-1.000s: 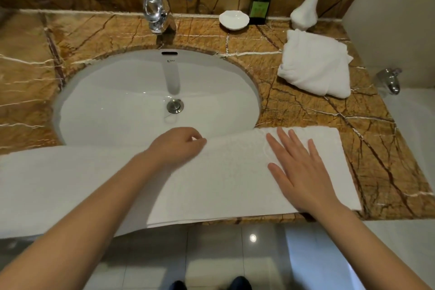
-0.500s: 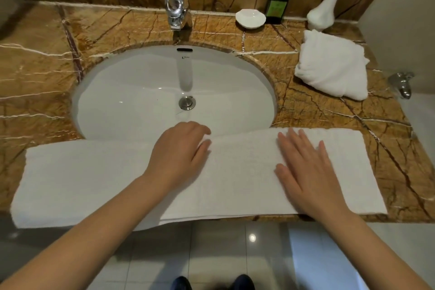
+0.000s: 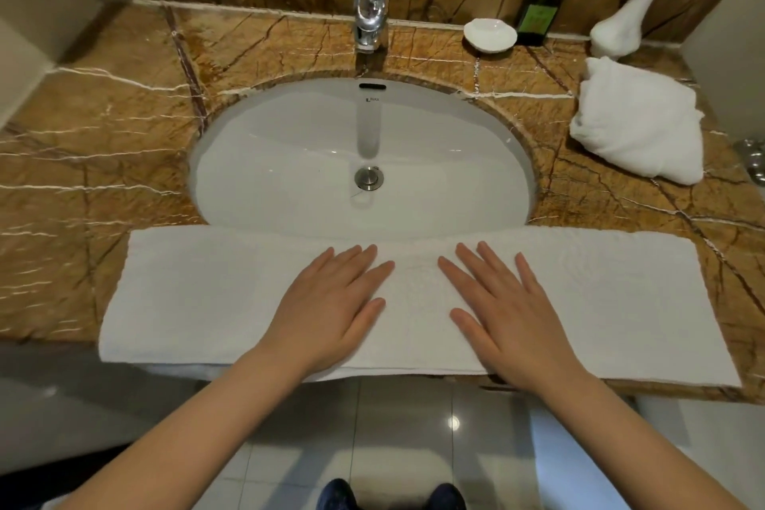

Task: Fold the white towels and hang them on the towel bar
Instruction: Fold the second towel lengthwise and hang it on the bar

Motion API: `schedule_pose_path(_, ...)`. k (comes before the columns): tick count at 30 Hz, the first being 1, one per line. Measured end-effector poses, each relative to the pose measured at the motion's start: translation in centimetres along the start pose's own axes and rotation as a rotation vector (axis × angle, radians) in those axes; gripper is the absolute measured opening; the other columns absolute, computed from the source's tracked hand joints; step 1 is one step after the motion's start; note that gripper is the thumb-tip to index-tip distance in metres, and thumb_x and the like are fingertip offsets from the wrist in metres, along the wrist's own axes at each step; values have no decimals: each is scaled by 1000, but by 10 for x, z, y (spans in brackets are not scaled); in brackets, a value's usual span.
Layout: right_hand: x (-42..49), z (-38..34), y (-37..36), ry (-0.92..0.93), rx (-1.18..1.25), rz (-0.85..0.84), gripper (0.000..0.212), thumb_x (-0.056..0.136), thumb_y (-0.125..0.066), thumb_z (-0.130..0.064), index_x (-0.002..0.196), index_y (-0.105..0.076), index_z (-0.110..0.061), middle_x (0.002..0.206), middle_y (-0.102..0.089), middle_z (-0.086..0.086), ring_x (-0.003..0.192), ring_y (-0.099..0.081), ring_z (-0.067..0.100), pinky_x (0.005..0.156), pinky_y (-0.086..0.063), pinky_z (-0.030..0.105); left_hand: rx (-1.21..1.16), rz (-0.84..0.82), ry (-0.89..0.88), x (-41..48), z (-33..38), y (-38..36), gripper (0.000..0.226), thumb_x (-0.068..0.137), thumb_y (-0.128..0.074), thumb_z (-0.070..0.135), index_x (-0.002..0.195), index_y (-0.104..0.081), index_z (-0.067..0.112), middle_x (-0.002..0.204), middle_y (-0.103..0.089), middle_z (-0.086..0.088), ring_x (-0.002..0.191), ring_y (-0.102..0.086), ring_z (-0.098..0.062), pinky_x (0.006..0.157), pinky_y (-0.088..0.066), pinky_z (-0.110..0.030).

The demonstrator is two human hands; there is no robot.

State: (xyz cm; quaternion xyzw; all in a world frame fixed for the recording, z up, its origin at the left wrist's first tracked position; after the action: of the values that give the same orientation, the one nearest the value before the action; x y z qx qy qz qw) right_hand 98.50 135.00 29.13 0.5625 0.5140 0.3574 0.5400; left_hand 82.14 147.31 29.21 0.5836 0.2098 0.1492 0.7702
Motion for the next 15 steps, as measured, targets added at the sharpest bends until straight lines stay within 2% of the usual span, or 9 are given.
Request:
schedule_pose_path(4,-2,2,1,-44,-9,-4,59,93,-9,-55,150,-10,-38,159,-11,-7,147,0,12,119,1,44,61,12,6,-2,1,-2,54,99,-17,47,151,-17,32,159,-15,1,147,-11,-17,118,3,-34)
schedule_pose_path(6,-1,-5,3,-87,5,-4,63,91,-4,-58,150,-8,-38,160,-7,-8,147,5,11,119,6,44,67,37,52,-15,-9,3,56,97,-15,48,150,-20,31,159,-17,0,147,-12,-18,117,5,-35)
schedule_pose_path(8,4,-21,6,-114,61,30,66,91,-7,-58,152,-12,-34,160,-6,-5,147,7,12,118,9,44,54,86,125,-33,-27,12,58,95,-15,48,148,-30,28,156,-26,-3,145,-20,-21,117,-3,-39)
schedule_pose_path(11,21,-74,7,8,113,69,62,95,-17,-53,151,-19,-29,160,-11,-3,148,4,14,118,5,46,51,126,257,-63,-67,18,58,94,-17,46,146,-35,26,154,-31,-4,143,-25,-23,117,-12,-44)
schedule_pose_path(15,51,-140,-10,133,124,29,60,96,-13,-53,152,-3,-34,161,0,-6,147,12,13,117,12,44,64,92,320,-75,-105,13,60,93,-9,51,150,-18,35,159,-13,3,147,-8,-16,118,1,-39)
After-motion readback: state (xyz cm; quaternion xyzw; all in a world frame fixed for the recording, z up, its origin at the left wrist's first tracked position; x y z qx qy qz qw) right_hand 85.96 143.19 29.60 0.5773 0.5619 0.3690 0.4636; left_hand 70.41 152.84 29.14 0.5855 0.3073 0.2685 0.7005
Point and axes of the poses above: each hand's wrist, its own x-axis towards the middle knuckle, its own y-axis out of the back of the hand, z = x × y, the point moved 6 cm from there along x, towards the middle knuckle
